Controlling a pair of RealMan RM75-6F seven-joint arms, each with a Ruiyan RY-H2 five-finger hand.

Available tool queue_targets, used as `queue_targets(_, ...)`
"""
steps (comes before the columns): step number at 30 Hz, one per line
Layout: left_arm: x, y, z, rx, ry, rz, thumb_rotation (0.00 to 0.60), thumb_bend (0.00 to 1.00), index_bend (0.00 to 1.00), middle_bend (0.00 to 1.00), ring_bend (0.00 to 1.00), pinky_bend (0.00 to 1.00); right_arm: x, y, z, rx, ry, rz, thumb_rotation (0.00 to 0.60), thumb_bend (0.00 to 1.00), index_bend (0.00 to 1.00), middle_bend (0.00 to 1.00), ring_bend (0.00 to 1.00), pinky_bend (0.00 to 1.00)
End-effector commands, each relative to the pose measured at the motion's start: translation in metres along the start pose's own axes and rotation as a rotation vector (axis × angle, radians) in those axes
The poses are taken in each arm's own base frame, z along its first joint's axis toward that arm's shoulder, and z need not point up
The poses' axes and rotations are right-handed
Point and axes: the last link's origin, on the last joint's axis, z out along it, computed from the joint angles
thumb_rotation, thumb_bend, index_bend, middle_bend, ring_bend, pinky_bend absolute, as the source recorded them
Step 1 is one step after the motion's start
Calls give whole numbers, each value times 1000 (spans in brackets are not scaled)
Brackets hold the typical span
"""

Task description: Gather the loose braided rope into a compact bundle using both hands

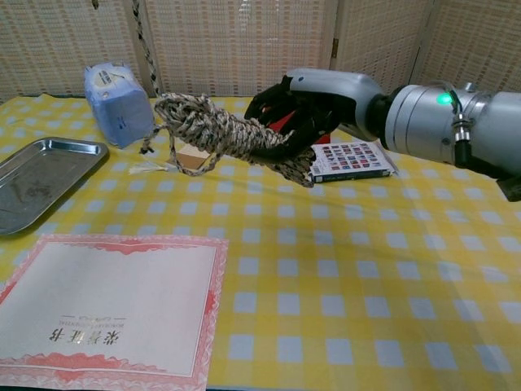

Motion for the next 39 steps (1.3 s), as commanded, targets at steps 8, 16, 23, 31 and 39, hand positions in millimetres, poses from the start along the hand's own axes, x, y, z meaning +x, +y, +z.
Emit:
queue_targets(8,-10,21,-16,-79,-67,-11,600,612,676,925,832,861,-6,-8,19,-26,61,28,600,745,847,716,786,728)
queue_targets(16,-18,23,-6,-85,-78,85,600,612,673,925,830,862,-24,-22,15,45,22,-58,600,746,847,722,791,729)
queue_targets(23,-25,14,11,-22,-42,123,600,611,671,925,829,861,-30,-27,6,91,15,-71,600,746,847,723,790,730)
queue_targets(31,-36,21,13,-17,-74,64,600,612,671,925,829,861,-36,-32,8,104,1,-76,600,746,847,726,793,734)
queue_targets(39,-36,38,-14,-89,-128,-27,600,611,671,925,829,862,-20,-20,27,0,147,34,600,746,854,733,799,743)
